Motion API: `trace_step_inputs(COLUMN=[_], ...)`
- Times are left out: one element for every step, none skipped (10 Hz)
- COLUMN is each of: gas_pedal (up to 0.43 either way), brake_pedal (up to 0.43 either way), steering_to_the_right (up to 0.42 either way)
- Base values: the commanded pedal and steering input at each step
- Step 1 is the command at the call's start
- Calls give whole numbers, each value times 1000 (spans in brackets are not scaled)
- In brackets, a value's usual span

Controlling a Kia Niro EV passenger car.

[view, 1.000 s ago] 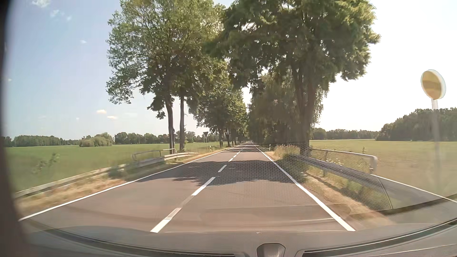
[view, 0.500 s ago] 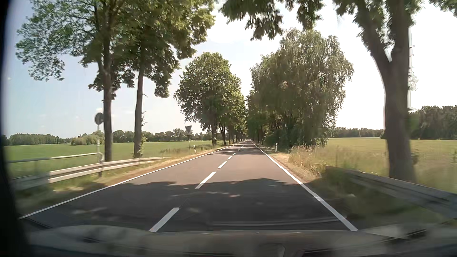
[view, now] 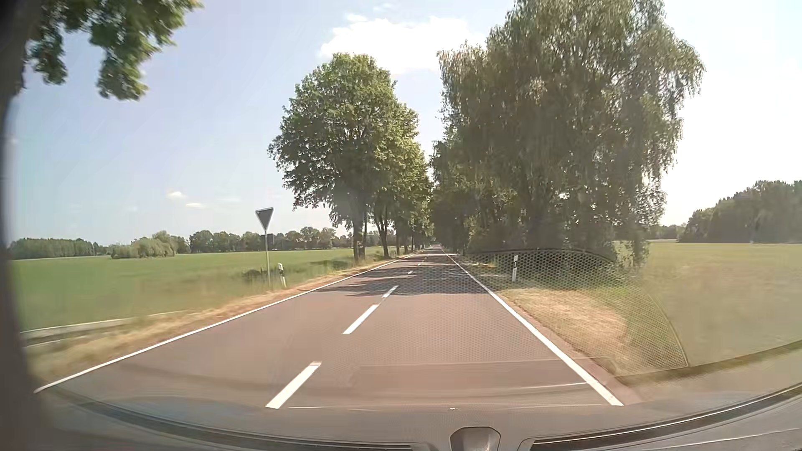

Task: Follow the waypoints while adhering to traffic rules and regulations

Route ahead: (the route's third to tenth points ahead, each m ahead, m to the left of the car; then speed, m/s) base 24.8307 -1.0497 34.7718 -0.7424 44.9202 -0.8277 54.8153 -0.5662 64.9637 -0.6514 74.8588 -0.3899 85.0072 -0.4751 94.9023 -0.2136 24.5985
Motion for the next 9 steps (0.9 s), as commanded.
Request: trace_step_inputs(gas_pedal=[500,500,500,500,512,512,512,512,512], brake_pedal=[6,6,6,6,6,6,6,6,6], steering_to_the_right=[3,4,3,3,3,3,3,3,3])
